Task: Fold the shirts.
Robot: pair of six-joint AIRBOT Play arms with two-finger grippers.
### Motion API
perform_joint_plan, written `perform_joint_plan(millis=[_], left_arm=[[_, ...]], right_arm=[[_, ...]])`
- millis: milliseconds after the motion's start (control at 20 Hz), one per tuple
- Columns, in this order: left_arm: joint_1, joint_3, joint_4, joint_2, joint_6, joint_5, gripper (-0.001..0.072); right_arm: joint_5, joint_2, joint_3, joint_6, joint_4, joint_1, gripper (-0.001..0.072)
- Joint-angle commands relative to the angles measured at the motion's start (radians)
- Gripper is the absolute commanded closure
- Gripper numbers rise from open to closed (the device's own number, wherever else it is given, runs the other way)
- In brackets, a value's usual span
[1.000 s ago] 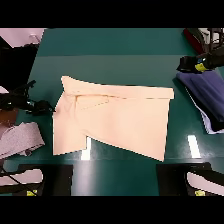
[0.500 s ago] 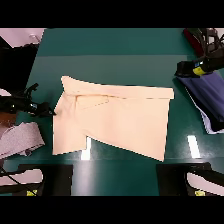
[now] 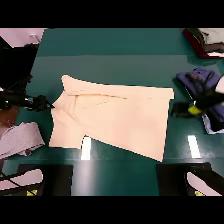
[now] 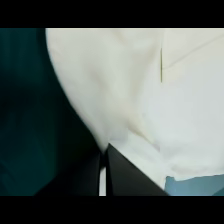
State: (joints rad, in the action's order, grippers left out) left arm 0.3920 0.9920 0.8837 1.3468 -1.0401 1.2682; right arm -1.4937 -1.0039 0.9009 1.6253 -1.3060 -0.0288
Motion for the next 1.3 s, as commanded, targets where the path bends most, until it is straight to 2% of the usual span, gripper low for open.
perform_joint_plan(millis=[0, 200, 350, 550, 600, 650, 750, 850, 900, 1100, 1250], left_arm=[[0.000, 0.010, -0.005, -0.018, -0.001, 0.012, 0.0682], [0.000, 0.009, -0.005, -0.018, -0.003, 0.026, 0.0682], [0.000, 0.009, -0.005, -0.018, -0.007, 0.027, 0.0682], [0.000, 0.010, -0.005, -0.018, -0.007, 0.031, 0.0683], [0.000, 0.010, -0.005, -0.018, -0.007, 0.033, 0.0682], [0.000, 0.009, -0.004, -0.018, -0.007, 0.033, 0.0682], [0.000, 0.010, -0.004, -0.018, -0.007, 0.034, 0.0682], [0.000, 0.009, 0.000, -0.019, -0.007, 0.038, 0.0683], [0.000, 0.010, 0.004, -0.021, -0.007, 0.042, 0.0684], [0.000, 0.009, 0.005, -0.021, -0.008, 0.103, 0.0684], [0.000, -0.003, 0.006, -0.021, -0.007, 0.109, 0.0684]], right_arm=[[-0.025, 0.101, -0.250, 0.009, 0.080, -0.021, 0.0252], [0.090, 0.157, -0.400, 0.031, 0.085, -0.021, 0.0262], [0.172, 0.169, -0.429, 0.042, 0.103, -0.021, 0.0305], [0.214, 0.062, -0.394, 0.042, 0.109, -0.021, 0.0306], [0.219, 0.026, -0.380, 0.041, 0.109, -0.021, 0.0326], [0.228, -0.008, -0.363, 0.031, 0.109, -0.021, 0.0394], [0.244, -0.056, -0.324, 0.029, 0.106, -0.021, 0.0411], [0.250, -0.089, -0.272, -0.011, 0.103, -0.021, 0.0654], [0.260, -0.103, -0.240, -0.024, 0.101, -0.021, 0.0694], [0.294, -0.168, -0.067, -0.029, 0.100, -0.021, 0.0696], [0.228, -0.228, 0.036, -0.029, 0.065, -0.021, 0.0693]])
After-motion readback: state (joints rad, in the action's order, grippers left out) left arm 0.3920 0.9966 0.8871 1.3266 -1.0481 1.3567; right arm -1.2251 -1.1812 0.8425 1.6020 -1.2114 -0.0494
